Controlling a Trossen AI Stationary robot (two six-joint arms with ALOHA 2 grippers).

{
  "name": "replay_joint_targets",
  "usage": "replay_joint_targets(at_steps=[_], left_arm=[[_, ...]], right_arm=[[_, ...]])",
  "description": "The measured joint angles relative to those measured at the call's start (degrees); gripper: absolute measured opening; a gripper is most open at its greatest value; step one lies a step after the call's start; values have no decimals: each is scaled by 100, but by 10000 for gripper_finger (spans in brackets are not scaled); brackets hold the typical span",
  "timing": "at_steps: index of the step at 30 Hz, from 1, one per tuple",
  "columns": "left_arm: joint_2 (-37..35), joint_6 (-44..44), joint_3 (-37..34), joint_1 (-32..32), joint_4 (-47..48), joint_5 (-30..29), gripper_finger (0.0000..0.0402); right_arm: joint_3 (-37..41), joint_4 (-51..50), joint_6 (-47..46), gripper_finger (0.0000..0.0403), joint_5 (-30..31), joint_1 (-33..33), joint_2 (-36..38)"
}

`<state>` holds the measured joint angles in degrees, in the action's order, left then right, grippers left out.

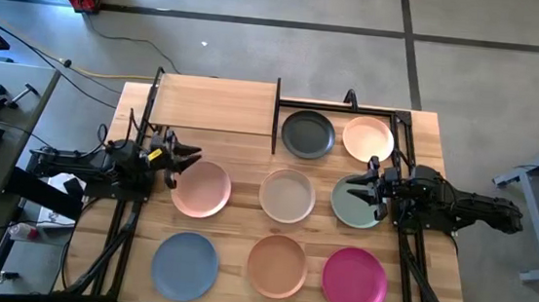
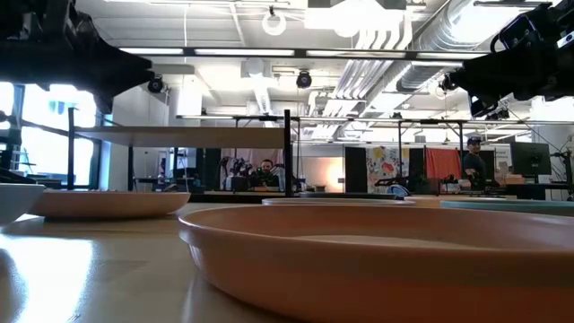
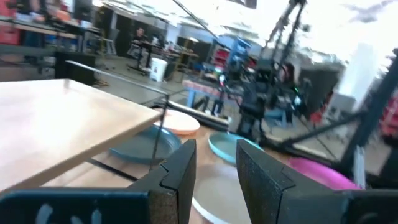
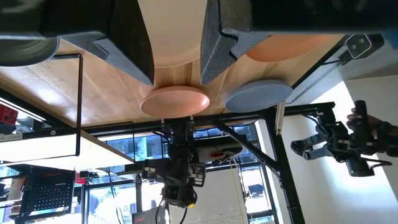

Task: Place and stack plates onto a shelf
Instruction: Put the black plate on the shelf

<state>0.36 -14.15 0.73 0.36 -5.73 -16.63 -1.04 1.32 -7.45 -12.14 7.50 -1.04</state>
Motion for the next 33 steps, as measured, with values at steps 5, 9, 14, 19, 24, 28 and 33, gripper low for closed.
replay_joint_targets(at_steps=[5,9,14,19,24,28,33], left_arm=[[0,-72,0,0,-332,-362,101],[0,-79,0,0,-637,-503,102],[0,-176,0,0,-1261,-523,101],[0,-177,0,4,-1627,-997,102],[0,-176,0,4,-2107,-1481,101],[0,-159,0,4,-2718,-2144,101],[0,94,40,4,-3319,-2287,101]], right_arm=[[0,0,-1,118,0,1,-2],[0,8,-7,118,0,-1,0],[4,349,-665,118,205,-1,-2],[4,697,-1348,118,1129,1,-2],[4,1315,-1353,118,1913,-1,-2],[4,2012,-1310,118,2704,-1,0],[4,2948,-1051,118,2907,1,0]])
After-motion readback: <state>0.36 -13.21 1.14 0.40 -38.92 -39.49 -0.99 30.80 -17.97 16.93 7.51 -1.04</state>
